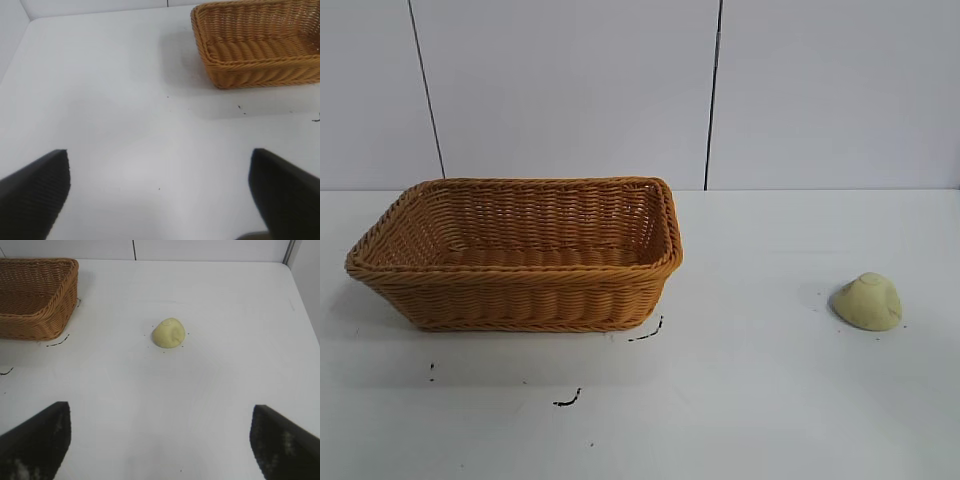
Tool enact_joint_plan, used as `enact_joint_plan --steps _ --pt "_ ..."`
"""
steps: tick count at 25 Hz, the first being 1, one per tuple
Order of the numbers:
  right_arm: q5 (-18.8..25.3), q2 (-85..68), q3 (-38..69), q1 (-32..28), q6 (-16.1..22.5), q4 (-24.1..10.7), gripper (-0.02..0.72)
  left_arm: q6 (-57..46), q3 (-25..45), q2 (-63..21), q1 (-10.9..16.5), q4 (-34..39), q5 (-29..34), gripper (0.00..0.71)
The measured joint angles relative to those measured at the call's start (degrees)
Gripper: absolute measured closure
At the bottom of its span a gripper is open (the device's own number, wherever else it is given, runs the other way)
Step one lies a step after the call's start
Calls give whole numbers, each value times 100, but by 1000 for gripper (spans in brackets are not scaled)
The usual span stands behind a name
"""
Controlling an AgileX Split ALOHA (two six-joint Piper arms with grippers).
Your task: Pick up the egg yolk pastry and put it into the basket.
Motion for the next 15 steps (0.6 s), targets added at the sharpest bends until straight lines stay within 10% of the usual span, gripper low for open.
enact_joint_plan --steps 15 --pt "38 893 -532 0 208 -20 8 0 0 0 0 0 0 14"
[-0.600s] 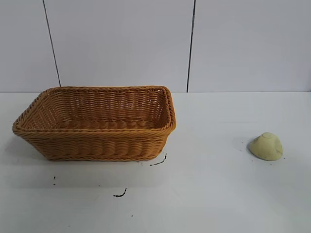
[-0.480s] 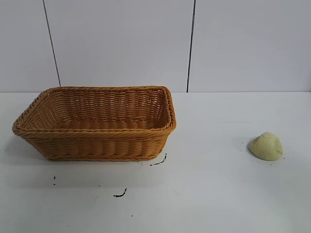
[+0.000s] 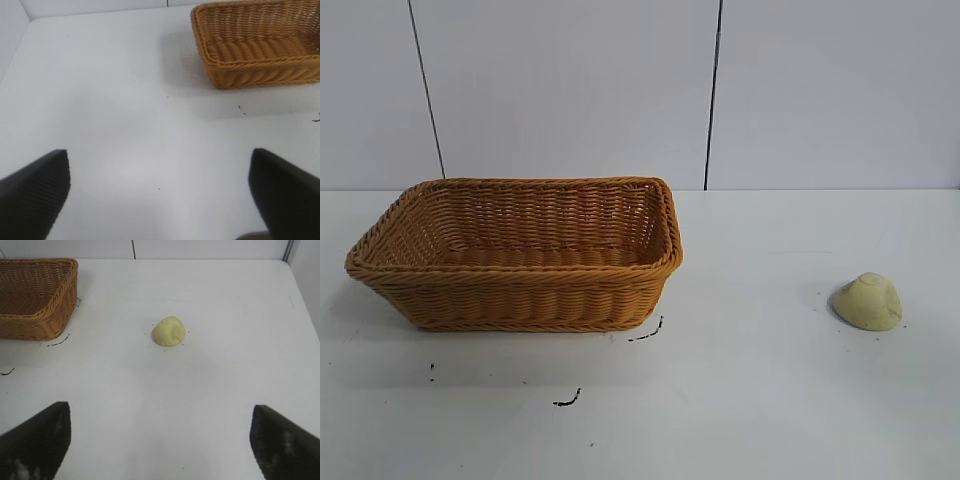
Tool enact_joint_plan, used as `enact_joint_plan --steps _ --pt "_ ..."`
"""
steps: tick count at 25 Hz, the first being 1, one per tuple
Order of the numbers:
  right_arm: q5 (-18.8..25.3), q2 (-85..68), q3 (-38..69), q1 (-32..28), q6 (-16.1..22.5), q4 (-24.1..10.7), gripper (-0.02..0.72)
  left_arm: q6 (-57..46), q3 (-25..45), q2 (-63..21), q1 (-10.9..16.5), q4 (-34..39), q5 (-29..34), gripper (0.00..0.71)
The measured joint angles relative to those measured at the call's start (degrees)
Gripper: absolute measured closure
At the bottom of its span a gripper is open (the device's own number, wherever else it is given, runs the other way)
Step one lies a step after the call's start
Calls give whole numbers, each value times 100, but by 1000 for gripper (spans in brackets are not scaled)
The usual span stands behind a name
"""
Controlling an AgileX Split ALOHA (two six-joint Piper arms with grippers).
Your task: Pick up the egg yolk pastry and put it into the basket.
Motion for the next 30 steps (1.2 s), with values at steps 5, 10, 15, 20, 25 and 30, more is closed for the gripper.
enact_joint_plan --steps 5,10,15,20,25,30 --pt "-7 1854 -988 0 138 -45 8 0 0 0 0 0 0 14" --pt "-18 3917 -1955 0 156 -48 8 0 0 0 0 0 0 14" --pt "-37 5844 -2974 0 156 -48 8 0 0 0 0 0 0 14" --pt "-54 7488 -3893 0 156 -52 8 0 0 0 0 0 0 14" --pt "-65 8726 -4491 0 89 -52 8 0 0 0 0 0 0 14" --pt "-90 9647 -4843 0 -35 -34 8 0 0 0 0 0 0 14"
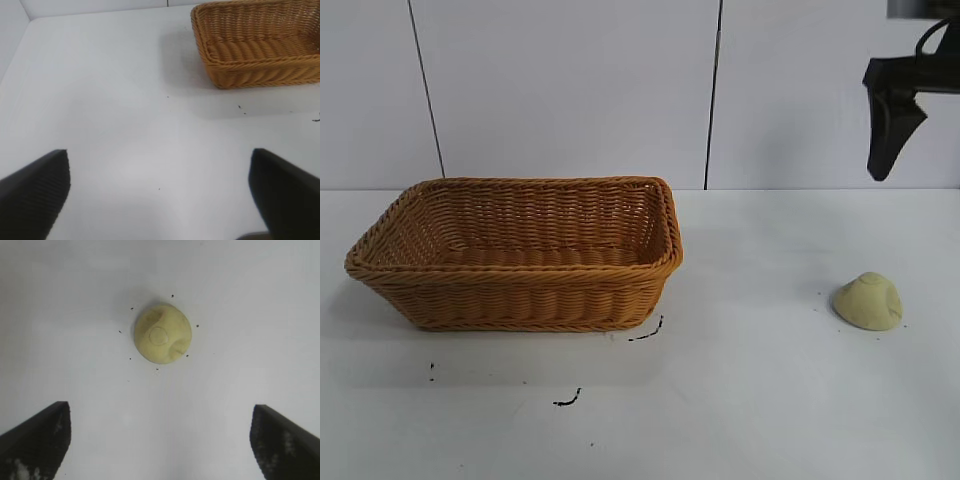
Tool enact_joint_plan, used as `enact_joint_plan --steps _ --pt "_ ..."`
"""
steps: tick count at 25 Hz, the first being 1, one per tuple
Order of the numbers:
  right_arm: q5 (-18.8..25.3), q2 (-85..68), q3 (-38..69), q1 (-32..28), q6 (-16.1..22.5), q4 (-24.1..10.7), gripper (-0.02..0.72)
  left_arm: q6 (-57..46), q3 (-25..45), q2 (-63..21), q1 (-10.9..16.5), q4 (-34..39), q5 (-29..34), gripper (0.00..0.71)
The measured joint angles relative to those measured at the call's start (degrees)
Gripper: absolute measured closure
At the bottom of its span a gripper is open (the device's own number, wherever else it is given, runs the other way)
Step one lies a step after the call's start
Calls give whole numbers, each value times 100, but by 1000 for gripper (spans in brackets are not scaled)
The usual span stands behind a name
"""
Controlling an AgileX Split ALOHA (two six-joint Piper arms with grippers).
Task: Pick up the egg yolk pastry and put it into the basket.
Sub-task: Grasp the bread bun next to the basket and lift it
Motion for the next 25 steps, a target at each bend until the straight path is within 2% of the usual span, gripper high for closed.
enact_joint_plan --steps 12,25 --pt "-904 1435 -65 0 -132 34 8 0 0 0 0 0 0 14" --pt "-1142 1889 -65 0 -132 36 8 0 0 0 0 0 0 14"
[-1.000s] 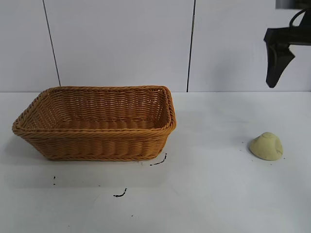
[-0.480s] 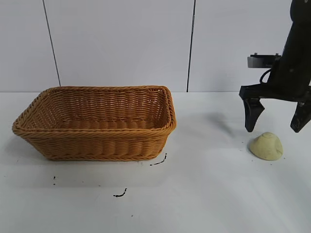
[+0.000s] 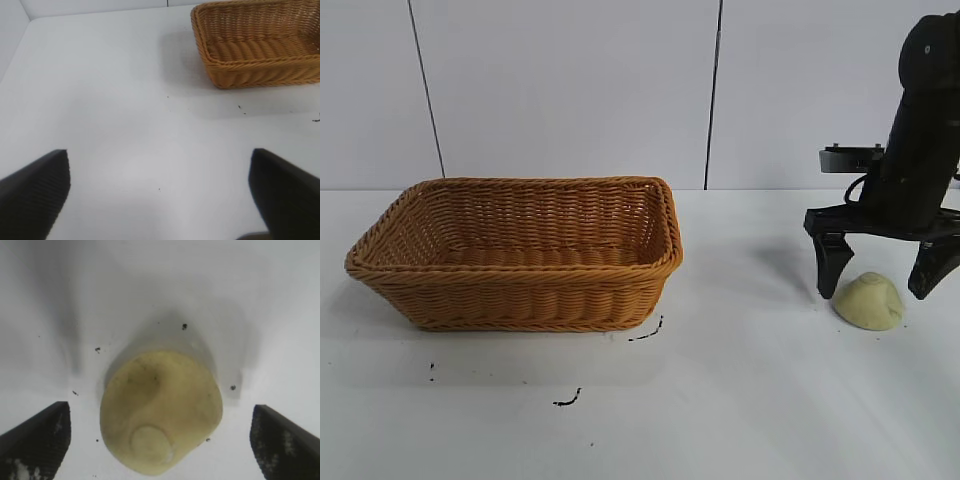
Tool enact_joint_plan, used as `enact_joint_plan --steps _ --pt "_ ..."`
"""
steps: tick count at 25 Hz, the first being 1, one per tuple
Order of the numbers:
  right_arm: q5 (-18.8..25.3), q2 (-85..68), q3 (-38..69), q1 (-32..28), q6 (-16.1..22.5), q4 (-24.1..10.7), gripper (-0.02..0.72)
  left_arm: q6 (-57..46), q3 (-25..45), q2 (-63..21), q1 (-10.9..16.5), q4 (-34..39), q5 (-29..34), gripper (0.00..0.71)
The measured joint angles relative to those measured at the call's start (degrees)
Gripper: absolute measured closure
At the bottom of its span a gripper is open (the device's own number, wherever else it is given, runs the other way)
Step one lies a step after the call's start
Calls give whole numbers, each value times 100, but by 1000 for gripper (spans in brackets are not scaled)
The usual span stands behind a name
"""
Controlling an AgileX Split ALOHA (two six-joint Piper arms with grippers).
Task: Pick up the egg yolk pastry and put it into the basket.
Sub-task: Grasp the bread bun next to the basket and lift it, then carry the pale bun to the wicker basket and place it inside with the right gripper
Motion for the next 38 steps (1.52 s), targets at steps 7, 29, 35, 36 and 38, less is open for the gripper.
enact_joint_plan --steps 7,29,35,36,38 --pt "5 79 0 0 0 0 33 0 0 0 0 0 0 14" --pt "169 51 -48 0 0 -4 538 0 0 0 0 0 0 14" --pt "311 -249 -103 0 0 -4 555 0 0 0 0 0 0 14" --pt "396 -347 -169 0 0 -4 555 0 0 0 0 0 0 14" --pt "625 -557 -380 0 0 -4 555 0 0 0 0 0 0 14"
